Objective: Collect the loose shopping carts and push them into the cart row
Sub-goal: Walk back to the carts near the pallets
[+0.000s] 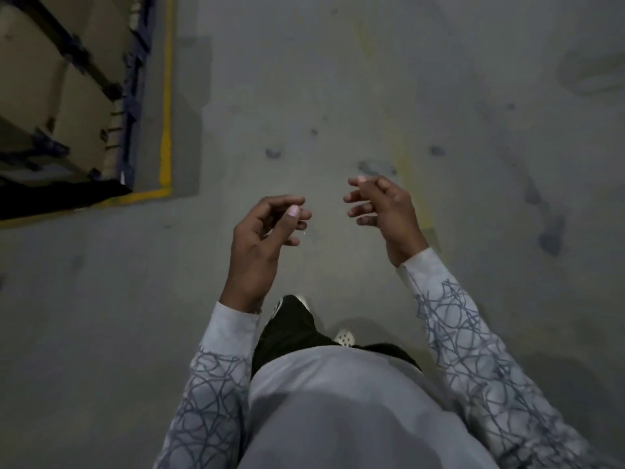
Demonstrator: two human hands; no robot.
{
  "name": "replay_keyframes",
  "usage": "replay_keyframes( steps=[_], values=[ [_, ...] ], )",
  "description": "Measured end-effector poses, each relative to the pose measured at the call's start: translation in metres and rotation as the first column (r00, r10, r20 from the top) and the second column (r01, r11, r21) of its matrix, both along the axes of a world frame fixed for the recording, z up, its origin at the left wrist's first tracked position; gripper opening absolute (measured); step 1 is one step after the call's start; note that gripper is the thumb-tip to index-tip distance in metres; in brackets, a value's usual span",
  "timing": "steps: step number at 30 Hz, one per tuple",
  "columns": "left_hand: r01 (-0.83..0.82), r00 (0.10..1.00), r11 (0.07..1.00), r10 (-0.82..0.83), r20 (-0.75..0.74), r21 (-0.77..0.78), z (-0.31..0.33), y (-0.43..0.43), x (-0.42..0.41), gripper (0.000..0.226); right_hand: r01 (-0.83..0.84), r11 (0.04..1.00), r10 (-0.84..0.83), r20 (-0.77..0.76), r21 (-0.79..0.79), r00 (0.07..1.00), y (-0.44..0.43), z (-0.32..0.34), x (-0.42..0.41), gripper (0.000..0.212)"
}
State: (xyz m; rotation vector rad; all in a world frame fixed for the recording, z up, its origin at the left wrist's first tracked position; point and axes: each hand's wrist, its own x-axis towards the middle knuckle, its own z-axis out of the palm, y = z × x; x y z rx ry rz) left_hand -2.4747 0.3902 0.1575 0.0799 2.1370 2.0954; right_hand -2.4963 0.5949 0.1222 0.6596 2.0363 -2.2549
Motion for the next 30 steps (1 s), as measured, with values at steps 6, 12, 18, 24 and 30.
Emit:
replay_keyframes(
  steps=[6,12,18,24,30],
  values=[
    [-0.028,0.999,1.0,0.028,0.031,-0.008,-0.038,0.038,-0.167,0.021,-0.04,0.999,0.039,-0.174,0.001,0.984,0.03,0.032,-0.169,0.021],
    [-0.013,0.986,1.0,0.015,0.165,-0.01,-0.084,0.079,-0.387,0.017,-0.031,0.999,0.022,-0.223,-0.034,0.974,0.062,0.078,-0.324,0.019],
    [0.049,0.93,0.992,-0.005,0.366,-0.112,-0.12,0.12,-0.574,0.019,0.026,1.0,-0.025,-0.339,-0.001,0.941,0.101,0.136,-0.439,0.021],
    [0.079,0.91,0.988,-0.016,0.414,-0.135,-0.152,0.167,-0.732,0.019,0.108,0.99,-0.063,-0.397,0.091,0.916,0.15,0.125,-0.591,0.021],
    [0.013,0.943,0.995,0.022,0.332,-0.102,-0.147,0.23,-0.908,0.017,0.089,0.991,-0.059,-0.261,0.103,0.964,0.221,0.037,-0.811,0.016]
  ],
)
